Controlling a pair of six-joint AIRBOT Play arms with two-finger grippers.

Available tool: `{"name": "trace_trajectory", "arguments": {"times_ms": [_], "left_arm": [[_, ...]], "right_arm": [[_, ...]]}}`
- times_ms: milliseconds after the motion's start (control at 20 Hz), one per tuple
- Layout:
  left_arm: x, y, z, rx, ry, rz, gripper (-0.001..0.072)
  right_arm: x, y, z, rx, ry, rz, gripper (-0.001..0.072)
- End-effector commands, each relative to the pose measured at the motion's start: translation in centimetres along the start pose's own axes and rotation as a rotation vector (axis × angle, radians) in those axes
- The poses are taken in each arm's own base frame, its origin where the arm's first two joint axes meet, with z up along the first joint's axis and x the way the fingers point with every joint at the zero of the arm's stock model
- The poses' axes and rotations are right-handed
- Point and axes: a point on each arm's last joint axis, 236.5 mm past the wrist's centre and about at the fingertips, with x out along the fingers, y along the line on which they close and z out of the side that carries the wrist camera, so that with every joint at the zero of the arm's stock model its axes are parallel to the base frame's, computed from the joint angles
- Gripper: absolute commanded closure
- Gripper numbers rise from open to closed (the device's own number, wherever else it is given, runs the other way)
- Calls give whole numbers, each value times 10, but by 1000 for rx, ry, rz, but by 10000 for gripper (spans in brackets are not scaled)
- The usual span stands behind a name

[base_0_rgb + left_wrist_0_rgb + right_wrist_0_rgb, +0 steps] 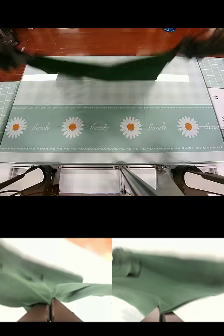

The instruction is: Fold the shirts.

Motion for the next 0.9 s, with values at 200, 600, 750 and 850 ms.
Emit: {"name": "trace_trajectory", "arguments": {"times_ms": [200, 600, 750, 850], "left_arm": [[-191, -184, 99, 548, -501, 214, 691], [-299, -260, 10, 733, -643, 392, 690], [-306, -240, -17, 687, -577, 421, 691], [-284, -210, -28, 631, -472, 454, 691]], "right_arm": [[-229, 127, 64, -383, -478, -194, 691], [-331, 152, -28, -436, -562, -357, 691], [-331, 143, -51, -413, -516, -386, 691], [-314, 126, -65, -368, -430, -398, 691]]}}
